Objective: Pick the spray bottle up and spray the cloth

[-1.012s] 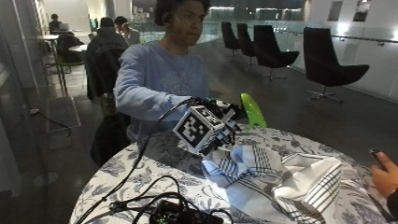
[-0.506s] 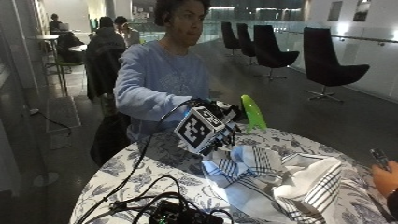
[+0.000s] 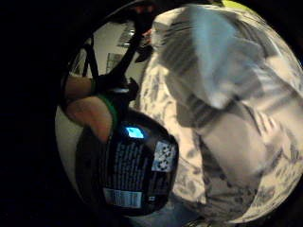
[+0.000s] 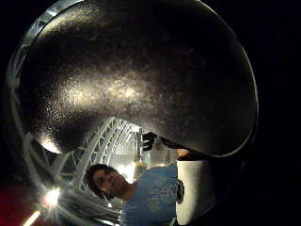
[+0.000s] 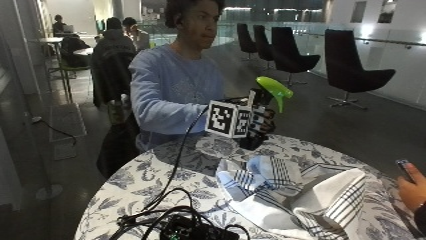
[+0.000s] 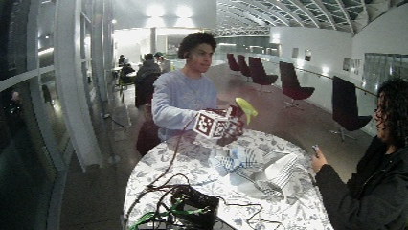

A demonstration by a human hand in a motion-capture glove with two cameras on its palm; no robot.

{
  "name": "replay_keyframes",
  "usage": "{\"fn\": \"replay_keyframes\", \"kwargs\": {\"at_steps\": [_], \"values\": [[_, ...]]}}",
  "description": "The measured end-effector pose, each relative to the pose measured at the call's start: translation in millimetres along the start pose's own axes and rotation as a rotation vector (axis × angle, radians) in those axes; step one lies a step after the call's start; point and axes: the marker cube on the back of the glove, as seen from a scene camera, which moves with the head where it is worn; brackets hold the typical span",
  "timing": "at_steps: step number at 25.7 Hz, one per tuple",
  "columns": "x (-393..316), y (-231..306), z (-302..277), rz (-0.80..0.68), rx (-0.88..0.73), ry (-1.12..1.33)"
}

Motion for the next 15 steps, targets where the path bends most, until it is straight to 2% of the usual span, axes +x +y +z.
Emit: {"fn": "replay_keyframes", "kwargs": {"at_steps": [6,11,15], "values": [[-10.5,-20.8,82.4,-0.246,-0.024,-0.11],[-4.5,-31.5,158.0,-0.326,-0.131,-0.121],[3.2,-38.2,189.7,-0.361,-0.158,-0.066]]}}
